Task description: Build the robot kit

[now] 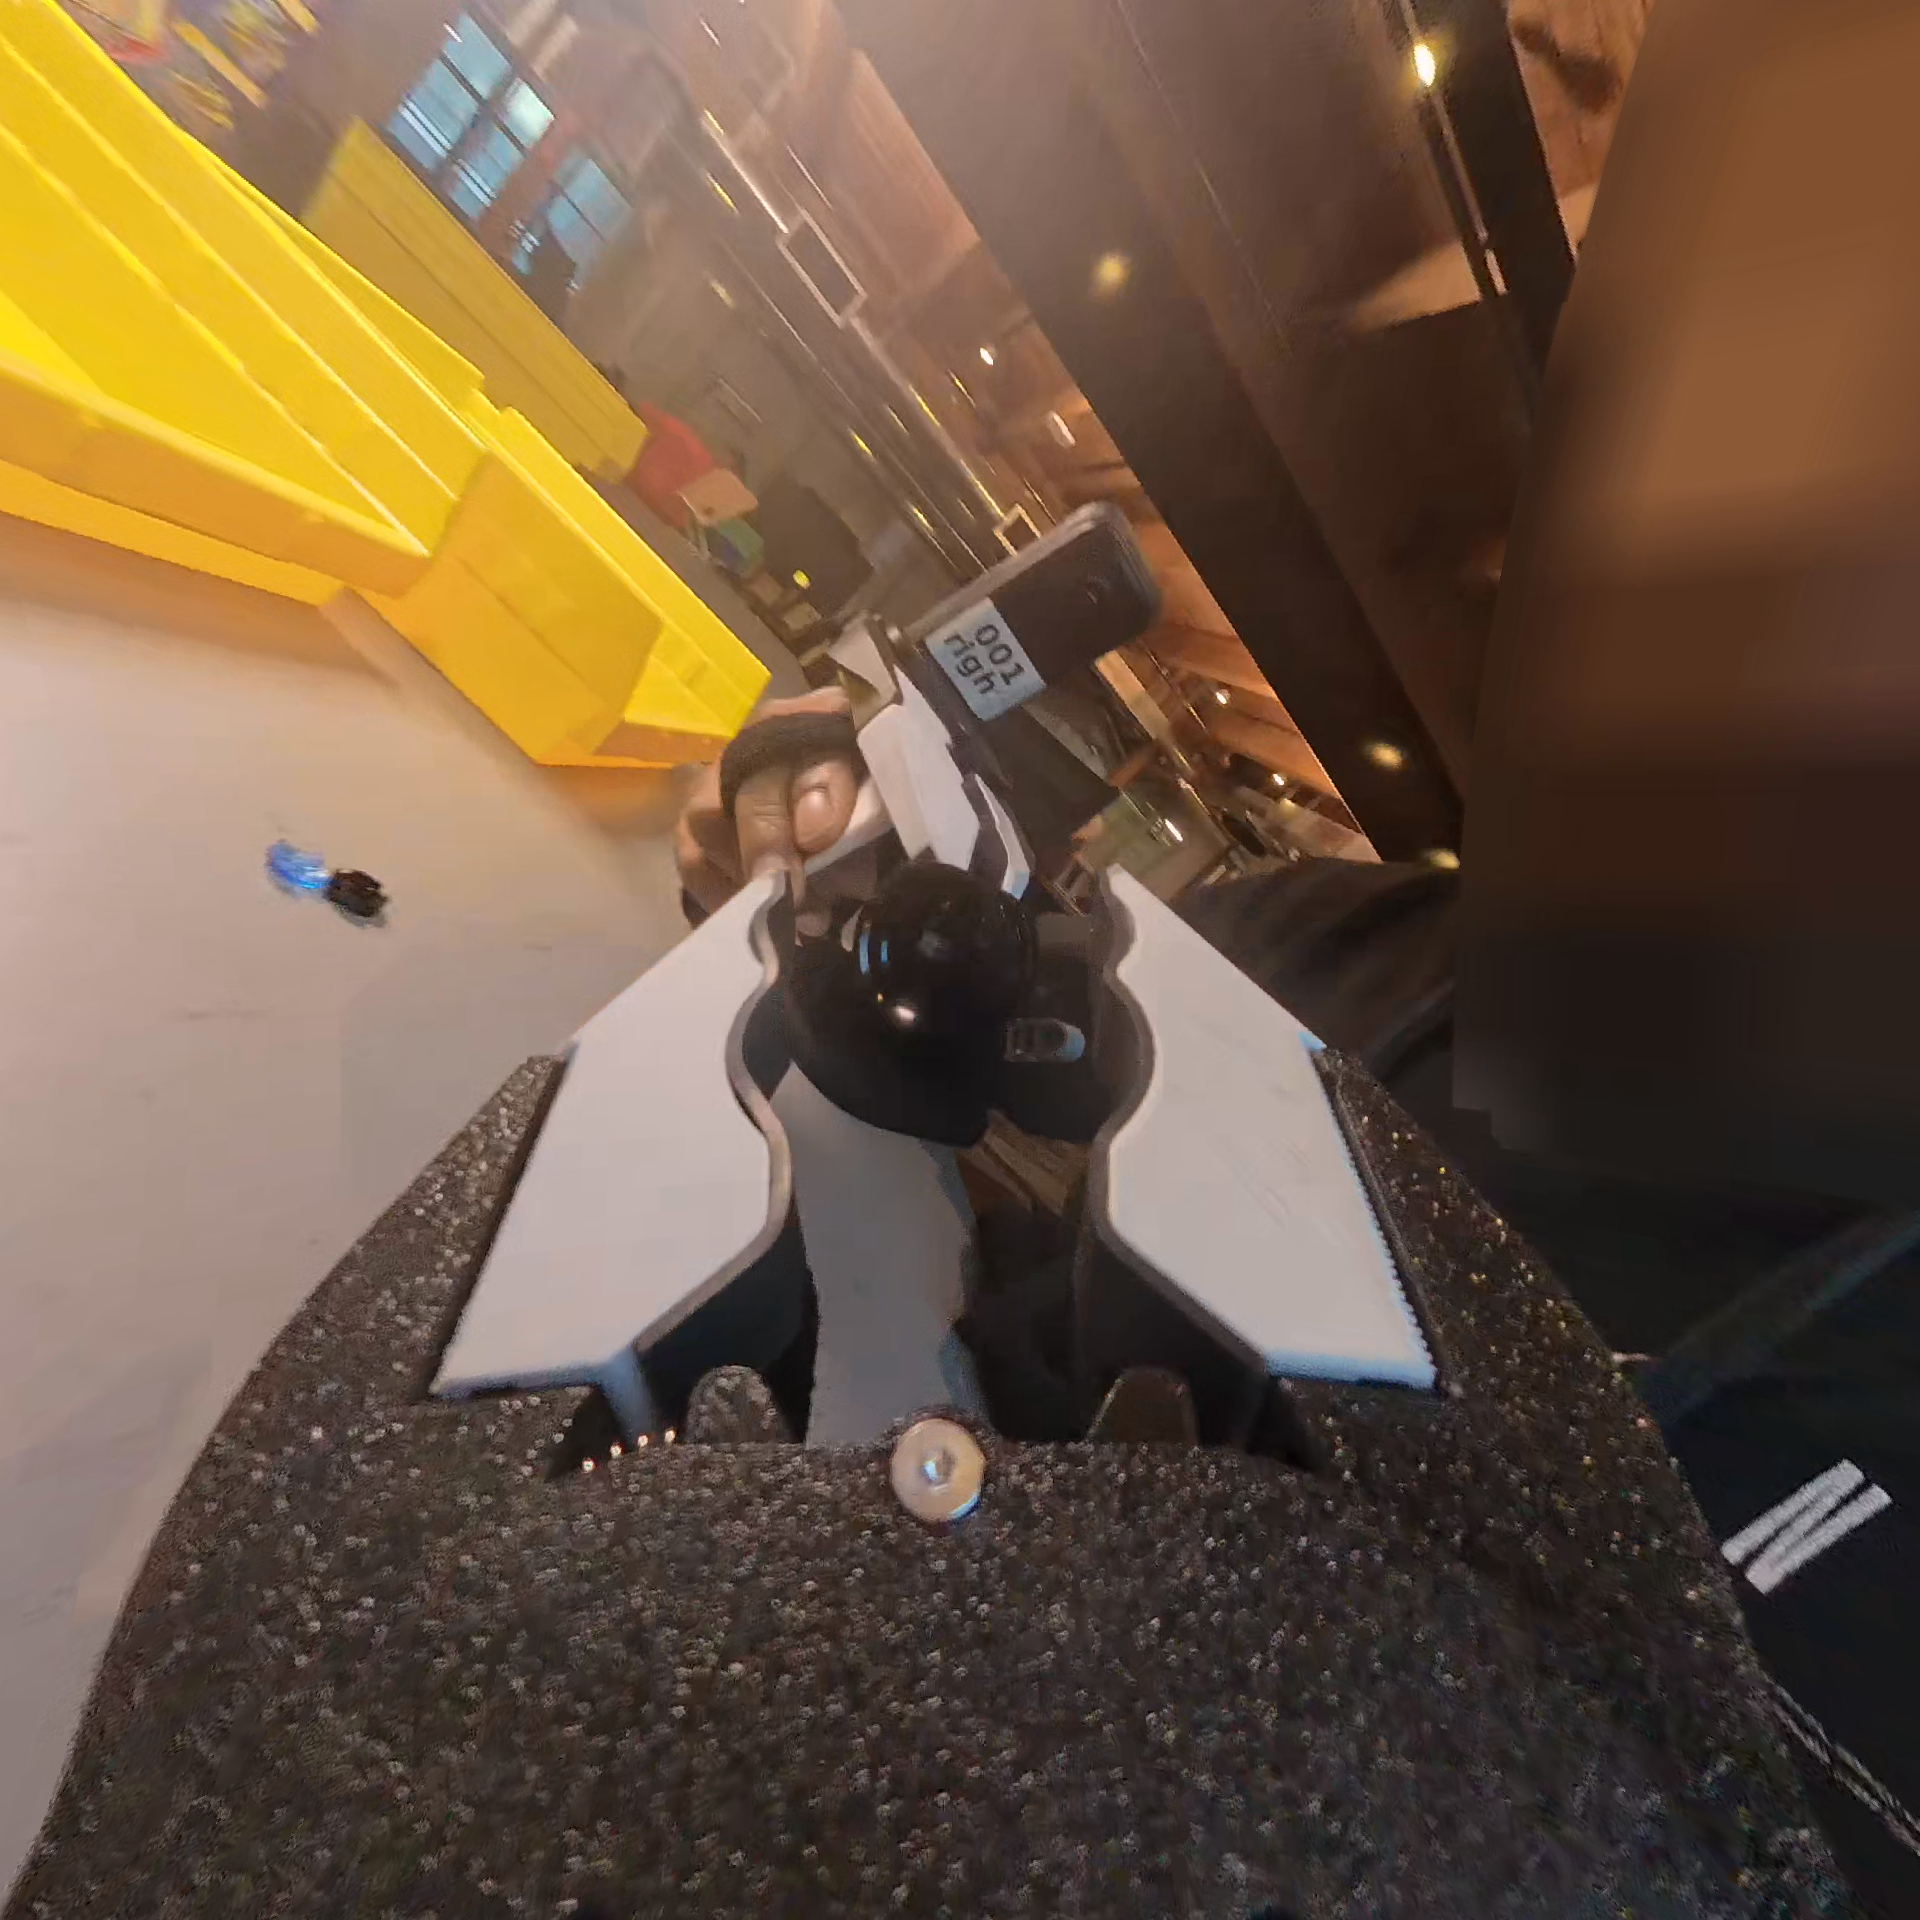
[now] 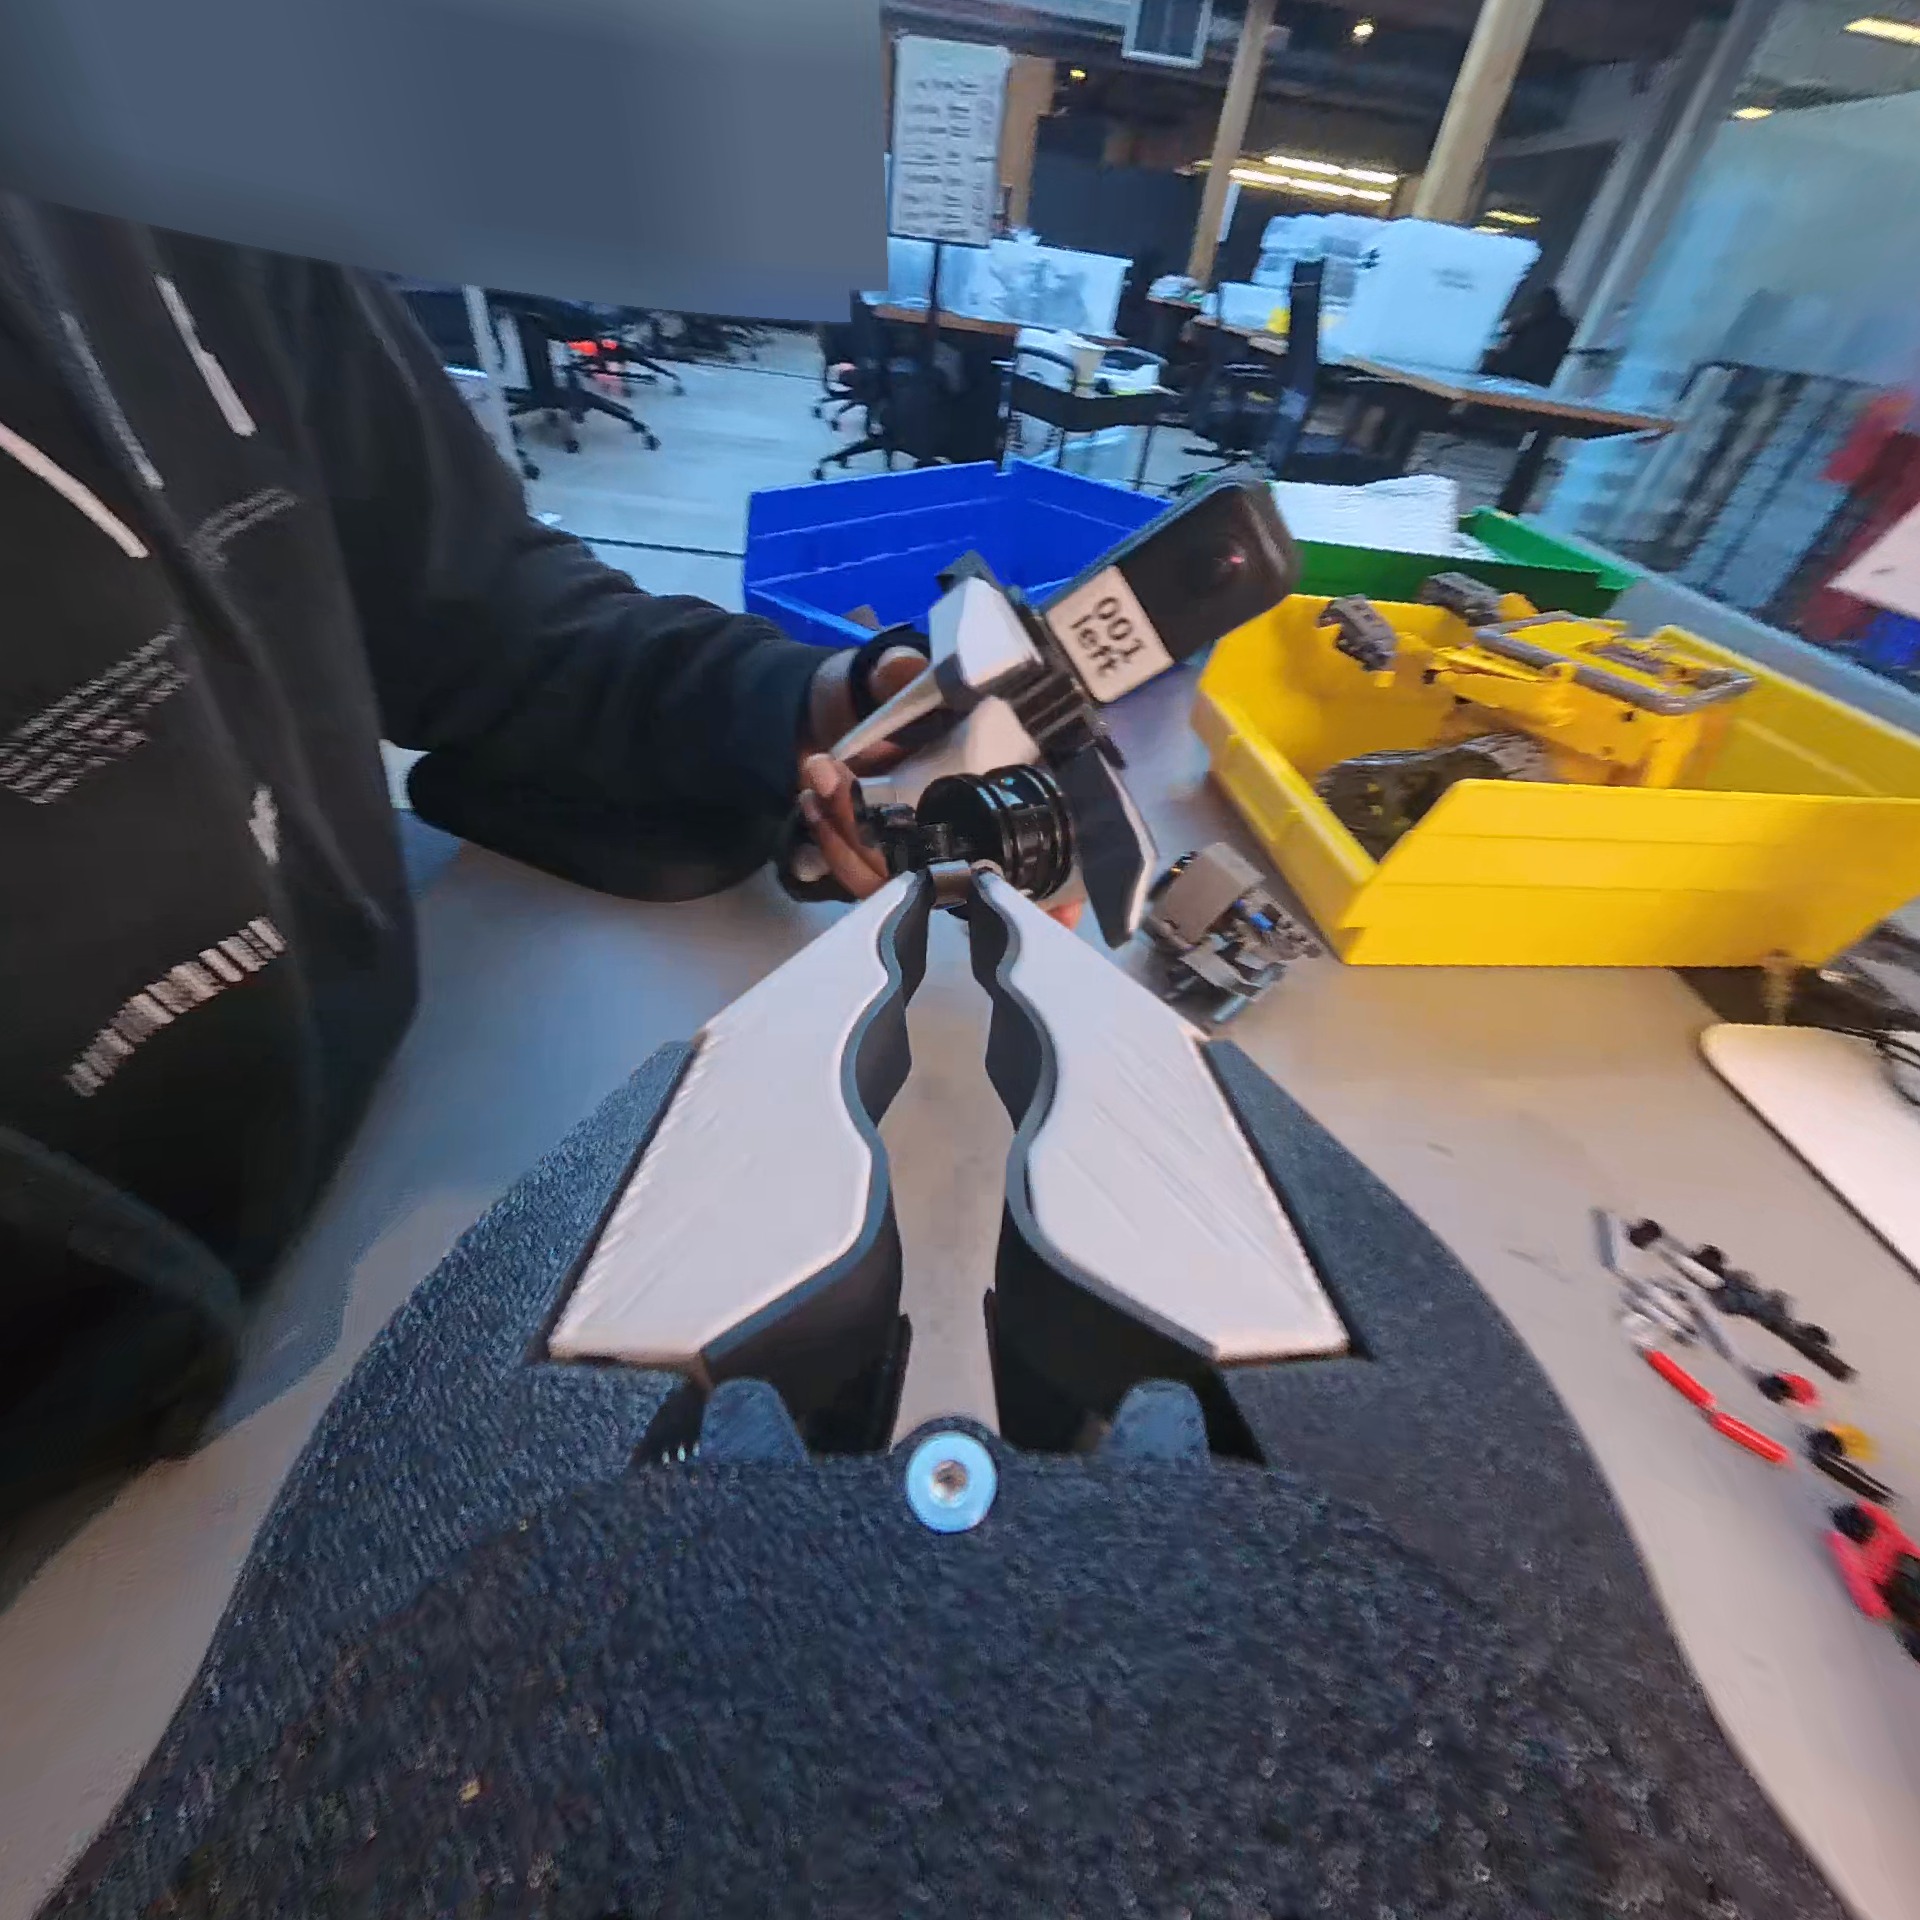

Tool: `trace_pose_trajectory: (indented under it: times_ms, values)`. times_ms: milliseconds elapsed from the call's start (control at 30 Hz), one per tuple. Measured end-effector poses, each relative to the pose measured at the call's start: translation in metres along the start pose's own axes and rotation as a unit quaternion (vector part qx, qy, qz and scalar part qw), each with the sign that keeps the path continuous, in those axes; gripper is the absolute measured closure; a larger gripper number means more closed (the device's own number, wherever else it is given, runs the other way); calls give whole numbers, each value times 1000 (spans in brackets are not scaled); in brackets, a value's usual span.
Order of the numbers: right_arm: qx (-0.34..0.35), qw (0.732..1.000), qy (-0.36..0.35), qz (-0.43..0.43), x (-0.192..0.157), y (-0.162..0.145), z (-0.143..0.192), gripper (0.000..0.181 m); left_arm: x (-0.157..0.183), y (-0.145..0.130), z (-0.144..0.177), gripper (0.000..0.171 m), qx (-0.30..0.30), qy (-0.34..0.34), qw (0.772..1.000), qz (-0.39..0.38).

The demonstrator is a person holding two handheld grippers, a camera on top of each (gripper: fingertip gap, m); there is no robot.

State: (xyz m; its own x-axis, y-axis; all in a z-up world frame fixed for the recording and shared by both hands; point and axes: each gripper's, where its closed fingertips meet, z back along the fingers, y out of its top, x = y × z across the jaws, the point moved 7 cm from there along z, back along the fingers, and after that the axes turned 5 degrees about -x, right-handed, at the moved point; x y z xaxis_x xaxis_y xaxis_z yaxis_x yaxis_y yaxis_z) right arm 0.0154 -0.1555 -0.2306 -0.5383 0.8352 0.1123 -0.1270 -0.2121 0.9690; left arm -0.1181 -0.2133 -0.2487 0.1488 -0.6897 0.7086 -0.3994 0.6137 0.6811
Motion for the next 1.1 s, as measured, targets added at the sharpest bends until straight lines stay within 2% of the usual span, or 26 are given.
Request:
trace_pose_trajectory:
  times_ms: [67, 133, 233, 400, 433, 467, 567, 667, 767, 833, 900, 967, 1000, 1100]
  values:
    - [1, 1000, 17, -2, -3, 0, -1, 174, 3, -6, -7, 131, -22, -23, 999, -4]
    - [0, 1000, 0, 1, -2, 2, 1, 174, 1, -6, -9, 139, -5, -8, 1000, -4]
    - [4, 999, -37, 19, -1, 5, 0, 175, 1, -4, -8, 140, 41, -6, 999, 8]
    - [12, 993, -106, 56, -3, 10, -7, 175, 2, -4, -5, 145, 153, 8, 988, 27]
    - [14, 991, -115, 64, -4, 11, -8, 175, 2, -4, -4, 147, 175, 13, 984, 29]
    - [13, 989, -127, 72, -6, 13, -11, 175, 2, -4, -3, 158, 193, 25, 980, 27]
    - [9, 987, -143, 79, -5, 15, -14, 176, 5, -3, -1, 163, 212, 48, 976, 7]
    - [13, 990, -125, 69, -5, 13, -12, 175, 4, -3, -1, 162, 187, 52, 981, 0]
    - [6, 993, -95, 69, -5, 11, -9, 175, 4, -1, 2, 160, 124, 52, 991, -17]
    - [-7, 995, -70, 67, -5, 10, -5, 175, 6, -3, 4, 147, 65, 72, 994, -50]
    - [-27, 994, -58, 84, -6, 7, -2, 175, 8, -3, 3, 144, 34, 81, 994, -70]
    - [-35, 993, -53, 101, -8, 6, -1, 175, 5, -5, 1, 148, 5, 92, 993, -68]
    - [-42, 991, -56, 112, -9, 6, -1, 175, 6, -6, 0, 157, 3, 79, 995, -59]
    - [-56, 985, -73, 147, -11, 5, 0, 175, 4, -7, -1, 167, 14, 63, 997, -29]
